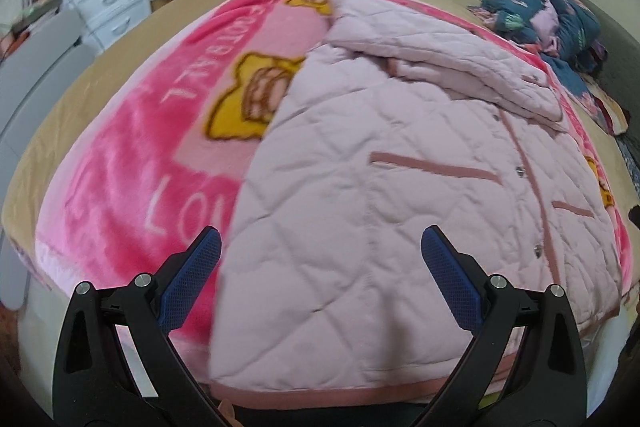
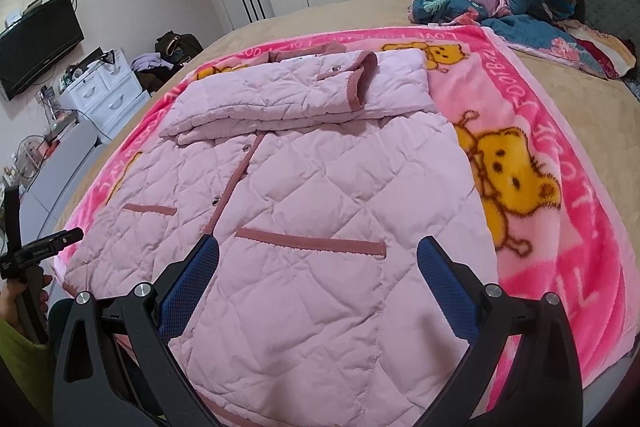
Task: Fold large clothes
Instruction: 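Grasp the ribbed hem with the right tool while the left tool grasps the hem too, then lift the hem with both tools and fold it toward the collar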
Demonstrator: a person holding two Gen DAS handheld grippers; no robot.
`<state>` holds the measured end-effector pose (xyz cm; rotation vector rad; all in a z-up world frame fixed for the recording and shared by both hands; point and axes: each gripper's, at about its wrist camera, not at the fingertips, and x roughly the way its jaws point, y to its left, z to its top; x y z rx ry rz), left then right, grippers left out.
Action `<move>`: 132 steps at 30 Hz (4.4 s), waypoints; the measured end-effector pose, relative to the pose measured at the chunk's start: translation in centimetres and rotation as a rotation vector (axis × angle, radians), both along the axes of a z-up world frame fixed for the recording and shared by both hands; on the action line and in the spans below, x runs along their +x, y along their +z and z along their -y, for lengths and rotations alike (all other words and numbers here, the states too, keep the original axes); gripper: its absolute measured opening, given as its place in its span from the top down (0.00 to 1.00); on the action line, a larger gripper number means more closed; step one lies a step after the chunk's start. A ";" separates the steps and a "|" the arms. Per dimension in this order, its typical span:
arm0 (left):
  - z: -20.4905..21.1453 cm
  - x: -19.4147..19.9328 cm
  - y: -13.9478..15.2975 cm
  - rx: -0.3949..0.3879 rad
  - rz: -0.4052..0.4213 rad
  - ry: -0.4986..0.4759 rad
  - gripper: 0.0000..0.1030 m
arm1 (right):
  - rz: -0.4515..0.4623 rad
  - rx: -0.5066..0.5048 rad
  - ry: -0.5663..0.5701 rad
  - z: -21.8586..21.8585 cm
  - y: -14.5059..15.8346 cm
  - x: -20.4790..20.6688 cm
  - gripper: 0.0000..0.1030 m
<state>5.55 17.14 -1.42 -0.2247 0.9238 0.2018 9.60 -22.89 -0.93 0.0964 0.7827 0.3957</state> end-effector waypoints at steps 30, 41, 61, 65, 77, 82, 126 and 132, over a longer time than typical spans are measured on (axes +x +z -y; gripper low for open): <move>0.0 1.7 -4.8 -0.159 -0.239 -0.212 0.09 | -0.165 -0.033 -0.082 7.0 -4.0 -2.6 0.04; 1.8 1.5 -4.1 -0.141 -0.191 -0.218 0.09 | -0.354 0.054 -0.018 8.6 -8.7 -5.1 0.04; -1.1 -0.4 -4.4 -0.286 -0.167 -0.199 0.11 | -0.169 0.304 0.087 9.5 -4.0 -5.6 0.82; -1.0 -0.9 -4.3 -0.255 -0.158 -0.176 0.44 | -0.101 0.326 0.098 9.1 -1.9 -4.8 0.82; 0.2 -1.4 1.3 -0.221 0.060 -0.220 0.86 | -0.015 0.348 0.075 8.3 0.1 -3.4 0.83; 1.3 -0.3 4.3 -0.182 0.136 -0.232 0.86 | 0.014 0.372 0.057 8.7 0.9 -2.7 0.84; 0.5 14.4 13.8 -0.112 0.271 -0.168 0.86 | 0.199 0.413 0.008 8.3 9.8 11.7 0.86; -0.2 16.5 15.3 -0.102 0.287 -0.134 0.86 | 0.230 0.405 -0.010 8.1 12.0 14.7 0.86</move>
